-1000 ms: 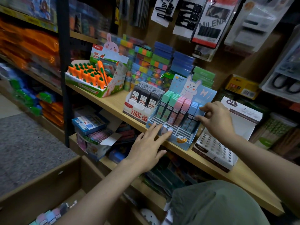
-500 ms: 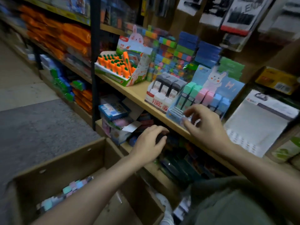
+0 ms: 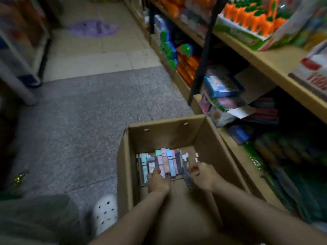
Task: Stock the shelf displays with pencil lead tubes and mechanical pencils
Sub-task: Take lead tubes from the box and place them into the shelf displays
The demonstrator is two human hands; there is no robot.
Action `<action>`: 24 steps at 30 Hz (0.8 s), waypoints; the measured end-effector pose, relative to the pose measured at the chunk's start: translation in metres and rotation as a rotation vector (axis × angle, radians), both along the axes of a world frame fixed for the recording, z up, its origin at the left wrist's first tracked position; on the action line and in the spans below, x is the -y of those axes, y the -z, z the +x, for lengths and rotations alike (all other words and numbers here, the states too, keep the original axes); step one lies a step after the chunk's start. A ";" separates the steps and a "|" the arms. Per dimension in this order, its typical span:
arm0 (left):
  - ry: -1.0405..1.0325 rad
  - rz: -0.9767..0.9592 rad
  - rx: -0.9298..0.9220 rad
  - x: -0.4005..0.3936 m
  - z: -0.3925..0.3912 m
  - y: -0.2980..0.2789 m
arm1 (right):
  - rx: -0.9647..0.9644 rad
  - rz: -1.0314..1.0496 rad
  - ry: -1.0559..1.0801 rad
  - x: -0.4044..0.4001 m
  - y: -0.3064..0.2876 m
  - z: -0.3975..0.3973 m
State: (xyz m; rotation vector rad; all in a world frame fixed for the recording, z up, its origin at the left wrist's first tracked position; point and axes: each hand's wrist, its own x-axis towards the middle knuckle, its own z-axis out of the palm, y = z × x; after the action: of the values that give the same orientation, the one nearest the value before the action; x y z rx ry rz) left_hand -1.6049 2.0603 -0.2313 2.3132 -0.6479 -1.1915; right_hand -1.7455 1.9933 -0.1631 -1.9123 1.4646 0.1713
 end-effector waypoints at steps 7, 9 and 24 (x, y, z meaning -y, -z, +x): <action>0.123 0.054 0.186 0.026 0.010 0.021 | -0.047 0.114 0.039 0.011 0.064 0.001; 0.140 0.058 0.232 0.032 0.015 0.032 | -0.051 0.079 0.020 0.019 0.077 0.003; -0.317 -0.136 0.132 0.052 0.011 0.066 | -0.041 -0.215 0.193 0.044 0.123 0.041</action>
State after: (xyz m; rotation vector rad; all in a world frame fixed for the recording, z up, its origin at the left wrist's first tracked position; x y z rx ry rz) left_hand -1.5942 2.0086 -0.2975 2.2866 -0.3735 -0.8307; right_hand -1.7041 1.9488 -0.2866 -1.9284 1.7448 -0.0378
